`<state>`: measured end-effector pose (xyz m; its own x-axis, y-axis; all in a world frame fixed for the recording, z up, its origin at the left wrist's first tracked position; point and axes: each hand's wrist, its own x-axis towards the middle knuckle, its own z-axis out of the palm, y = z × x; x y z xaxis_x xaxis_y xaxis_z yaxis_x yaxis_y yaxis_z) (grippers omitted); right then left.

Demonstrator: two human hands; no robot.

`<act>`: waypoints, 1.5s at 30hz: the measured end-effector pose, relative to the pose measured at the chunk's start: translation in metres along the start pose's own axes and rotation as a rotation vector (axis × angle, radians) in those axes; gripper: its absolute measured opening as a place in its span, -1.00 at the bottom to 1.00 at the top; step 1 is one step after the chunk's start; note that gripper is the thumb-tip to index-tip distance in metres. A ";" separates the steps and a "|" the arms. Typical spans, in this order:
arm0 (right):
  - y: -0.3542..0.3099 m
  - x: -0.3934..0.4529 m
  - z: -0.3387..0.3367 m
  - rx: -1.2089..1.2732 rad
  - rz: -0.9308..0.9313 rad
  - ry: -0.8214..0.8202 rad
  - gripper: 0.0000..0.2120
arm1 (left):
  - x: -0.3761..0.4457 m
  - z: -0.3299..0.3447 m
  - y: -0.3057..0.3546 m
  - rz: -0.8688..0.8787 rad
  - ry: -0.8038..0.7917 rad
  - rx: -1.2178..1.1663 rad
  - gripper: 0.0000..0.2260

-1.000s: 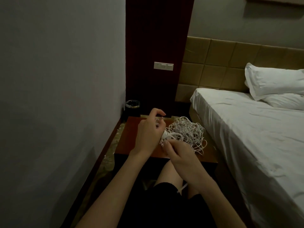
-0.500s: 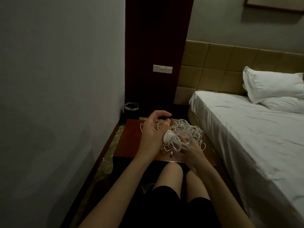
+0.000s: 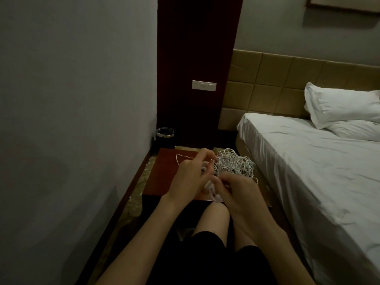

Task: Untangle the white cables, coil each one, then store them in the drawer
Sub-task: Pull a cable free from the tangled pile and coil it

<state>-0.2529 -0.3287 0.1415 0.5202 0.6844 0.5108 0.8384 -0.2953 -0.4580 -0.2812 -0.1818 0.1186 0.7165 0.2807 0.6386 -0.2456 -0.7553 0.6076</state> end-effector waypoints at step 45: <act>0.034 -0.023 0.025 0.080 0.164 0.120 -0.93 | -0.025 0.028 0.012 -0.707 -0.056 -0.999 -0.96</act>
<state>-0.2404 -0.3383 0.0959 0.6685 0.5456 0.5053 0.7276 -0.3391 -0.5964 -0.2838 -0.2144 0.0971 0.9164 0.4000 0.0153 -0.1665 0.3460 0.9233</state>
